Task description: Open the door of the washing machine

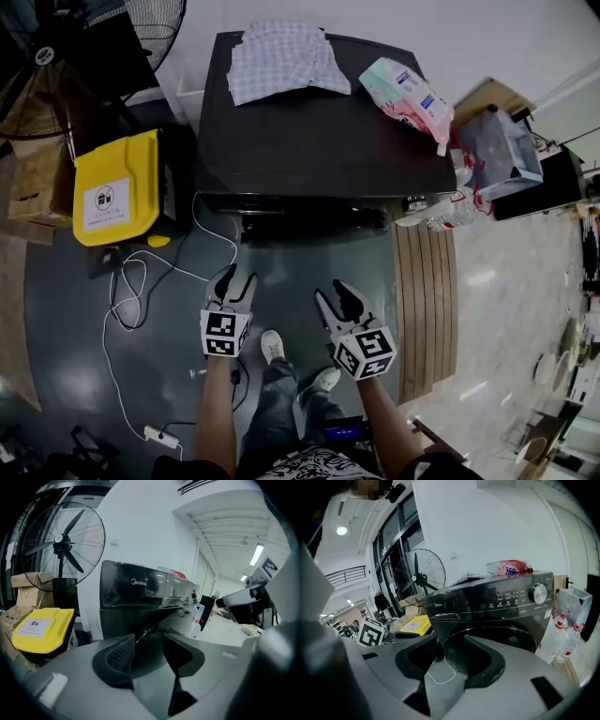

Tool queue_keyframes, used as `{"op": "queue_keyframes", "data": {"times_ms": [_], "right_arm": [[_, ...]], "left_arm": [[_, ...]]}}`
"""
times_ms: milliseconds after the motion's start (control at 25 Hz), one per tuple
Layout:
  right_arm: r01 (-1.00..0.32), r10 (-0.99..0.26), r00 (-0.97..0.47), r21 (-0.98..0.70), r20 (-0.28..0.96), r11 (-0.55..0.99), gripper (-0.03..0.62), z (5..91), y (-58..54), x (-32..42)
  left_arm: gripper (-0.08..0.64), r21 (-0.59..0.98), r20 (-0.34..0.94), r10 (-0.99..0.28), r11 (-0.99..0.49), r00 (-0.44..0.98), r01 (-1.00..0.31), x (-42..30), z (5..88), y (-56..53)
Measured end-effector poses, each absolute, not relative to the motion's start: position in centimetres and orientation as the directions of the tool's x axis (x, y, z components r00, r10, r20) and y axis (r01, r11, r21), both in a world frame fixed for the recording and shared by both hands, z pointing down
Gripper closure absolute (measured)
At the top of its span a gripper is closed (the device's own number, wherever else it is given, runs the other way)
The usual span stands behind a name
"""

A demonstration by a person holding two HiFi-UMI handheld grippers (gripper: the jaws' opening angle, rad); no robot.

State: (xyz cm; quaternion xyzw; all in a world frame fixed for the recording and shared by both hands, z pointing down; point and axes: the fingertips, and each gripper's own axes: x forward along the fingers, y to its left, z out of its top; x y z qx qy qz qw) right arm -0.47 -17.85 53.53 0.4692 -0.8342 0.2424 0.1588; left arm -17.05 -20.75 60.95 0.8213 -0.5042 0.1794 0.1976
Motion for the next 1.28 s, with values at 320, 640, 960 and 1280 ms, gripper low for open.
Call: {"op": "queue_keyframes", "data": {"times_ms": [320, 640, 960, 1280], "right_arm": [[-0.863, -0.696, -0.503, -0.266, 0.511, 0.428, 0.413, 57.5, -19.3, -1.0], [-0.865, -0.69, -0.501, -0.273, 0.522, 0.421, 0.413, 60.3, -21.1, -0.5], [-0.862, -0.669, -0.506, -0.299, 0.545, 0.409, 0.413, 62.0, -20.0, -0.1], [-0.862, -0.652, -0.506, -0.306, 0.565, 0.404, 0.417, 62.8, -19.0, 0.7]], "left_arm": [[0.374, 0.146, 0.508, -0.739, -0.432, 0.442, -0.89, -16.9, 66.0, -23.2], [0.34, 0.123, 0.511, -0.694, -0.525, 0.507, -0.842, -15.1, 69.4, -27.5], [0.293, 0.105, 0.523, -0.626, -0.626, 0.578, -0.773, -12.8, 71.2, -29.3], [0.325, 0.065, 0.57, -0.568, -0.689, 0.594, -0.721, -11.4, 72.2, -30.1]]}}
